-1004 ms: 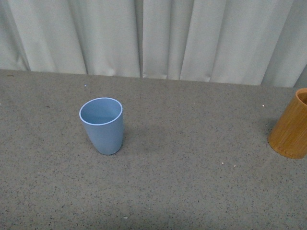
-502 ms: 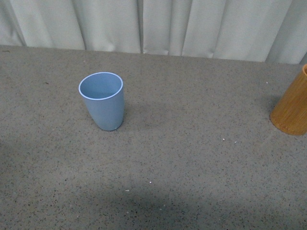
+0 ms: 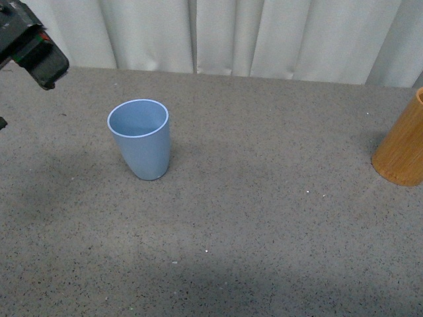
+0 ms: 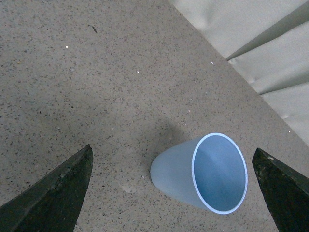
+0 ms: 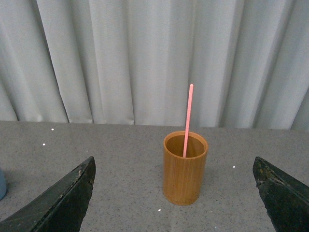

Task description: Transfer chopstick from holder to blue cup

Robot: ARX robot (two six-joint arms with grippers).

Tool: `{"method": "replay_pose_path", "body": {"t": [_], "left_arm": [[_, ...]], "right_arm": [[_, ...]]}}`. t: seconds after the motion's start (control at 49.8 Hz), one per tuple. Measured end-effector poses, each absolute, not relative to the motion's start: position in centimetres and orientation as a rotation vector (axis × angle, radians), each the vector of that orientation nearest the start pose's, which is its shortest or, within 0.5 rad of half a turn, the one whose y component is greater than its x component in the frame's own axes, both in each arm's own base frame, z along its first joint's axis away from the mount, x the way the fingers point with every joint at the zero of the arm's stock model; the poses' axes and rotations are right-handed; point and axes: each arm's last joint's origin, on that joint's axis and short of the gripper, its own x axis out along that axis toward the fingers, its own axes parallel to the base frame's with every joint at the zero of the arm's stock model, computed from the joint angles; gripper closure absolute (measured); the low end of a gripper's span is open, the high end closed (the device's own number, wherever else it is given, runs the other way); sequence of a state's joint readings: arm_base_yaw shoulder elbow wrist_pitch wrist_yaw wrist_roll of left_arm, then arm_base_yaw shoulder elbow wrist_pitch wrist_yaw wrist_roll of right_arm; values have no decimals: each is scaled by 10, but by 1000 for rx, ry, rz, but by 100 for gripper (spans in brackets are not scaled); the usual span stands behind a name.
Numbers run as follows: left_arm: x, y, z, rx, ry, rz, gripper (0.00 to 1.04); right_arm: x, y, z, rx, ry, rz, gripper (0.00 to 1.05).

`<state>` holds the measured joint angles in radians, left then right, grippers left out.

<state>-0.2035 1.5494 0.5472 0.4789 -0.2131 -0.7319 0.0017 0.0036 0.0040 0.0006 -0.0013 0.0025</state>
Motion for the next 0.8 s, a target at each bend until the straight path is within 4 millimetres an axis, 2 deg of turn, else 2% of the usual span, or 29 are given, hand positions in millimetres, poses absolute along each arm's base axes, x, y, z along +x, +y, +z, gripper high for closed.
{"method": "replay_pose_path", "body": {"t": [0.321,0.803], "left_arm": [[299,-71,127,-559,579,206,7],[311,-79,113,-518,642,242,7]], "right_arm": [[98,0,165,2,-1,3,10],[98,0,165,2,-1,3,10]]}}
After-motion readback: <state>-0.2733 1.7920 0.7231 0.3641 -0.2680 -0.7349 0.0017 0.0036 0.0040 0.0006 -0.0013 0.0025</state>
